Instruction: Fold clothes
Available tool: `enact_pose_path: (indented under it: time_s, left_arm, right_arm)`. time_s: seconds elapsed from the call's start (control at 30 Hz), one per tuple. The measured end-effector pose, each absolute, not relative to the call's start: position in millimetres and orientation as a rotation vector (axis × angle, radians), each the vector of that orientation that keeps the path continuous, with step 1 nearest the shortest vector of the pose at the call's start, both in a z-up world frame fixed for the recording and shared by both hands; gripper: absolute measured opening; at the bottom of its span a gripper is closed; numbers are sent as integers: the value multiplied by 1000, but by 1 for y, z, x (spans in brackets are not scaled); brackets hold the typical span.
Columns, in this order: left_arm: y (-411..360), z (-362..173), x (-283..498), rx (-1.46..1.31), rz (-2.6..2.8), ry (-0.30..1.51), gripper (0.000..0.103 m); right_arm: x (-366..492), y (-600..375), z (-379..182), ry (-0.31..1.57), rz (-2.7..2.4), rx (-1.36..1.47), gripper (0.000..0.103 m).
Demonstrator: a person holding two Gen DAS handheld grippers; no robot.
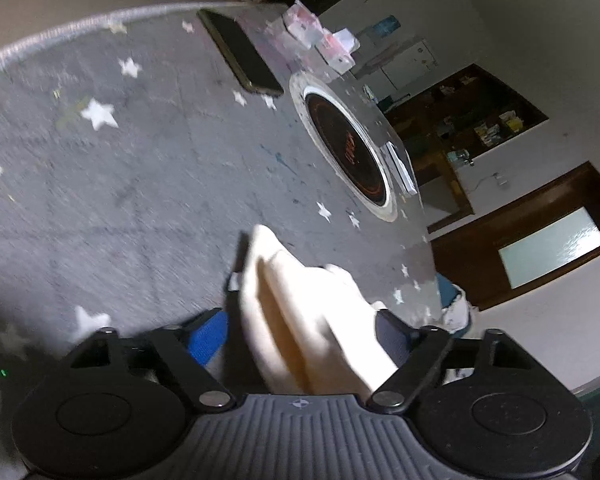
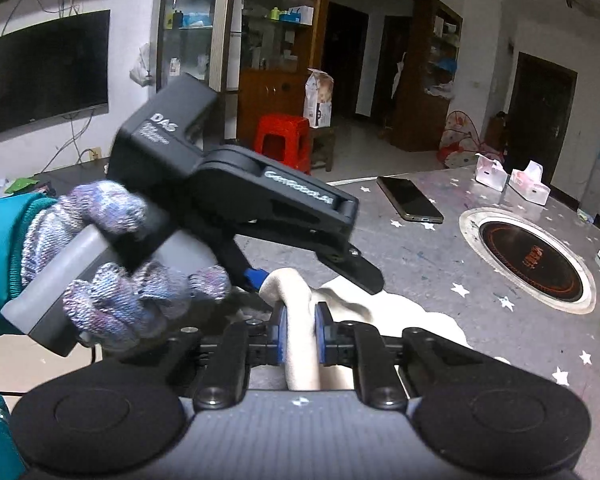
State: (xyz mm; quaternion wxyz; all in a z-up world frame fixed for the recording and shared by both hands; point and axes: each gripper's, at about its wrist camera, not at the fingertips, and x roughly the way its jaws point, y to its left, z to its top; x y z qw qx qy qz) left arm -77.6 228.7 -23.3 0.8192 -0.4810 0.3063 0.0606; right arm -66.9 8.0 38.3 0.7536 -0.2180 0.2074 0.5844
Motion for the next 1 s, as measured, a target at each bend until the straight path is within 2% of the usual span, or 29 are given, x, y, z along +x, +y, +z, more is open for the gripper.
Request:
enact_pose_path:
  time_s: [0.07,0.13,0.17,0.27,0.57,0.67,0.83,0.9,1.0]
  left_arm:
    - [230,-31,-74,-1068,112,666,43]
    - [231,-39,-72,-1111,105,678,25]
    - [232,-43,-72,-1126,103,679,20]
    - [232,-47,-71,-1139,99,677,16]
    - [225,-40,-68,-1038,101,679,16]
    - [223,-38,-68,-1012,102,681,16]
    - [219,-33,-65,-949,113,688,16]
    - [218,-33,-65,-937,114,690,16]
    - [217,-32,-64,-924,115,693,16]
  right_arm:
    - [-68,7,36,456,1285,-473,13]
    - [-69,6,35,460,1293,-473,13]
    - [-70,6,34,461,1294,-472,13]
    - [-69,2,32,472,1290,-459,21]
    - [-20,-56,29,544,1039,-324,30]
    - [8,-79,23,576,905,-285,40]
    - [56,-114,5,648,734,-182,44]
    - [67,-122,-1,675,712,-134,49]
    - [80,-131,-12,711,696,-60,50]
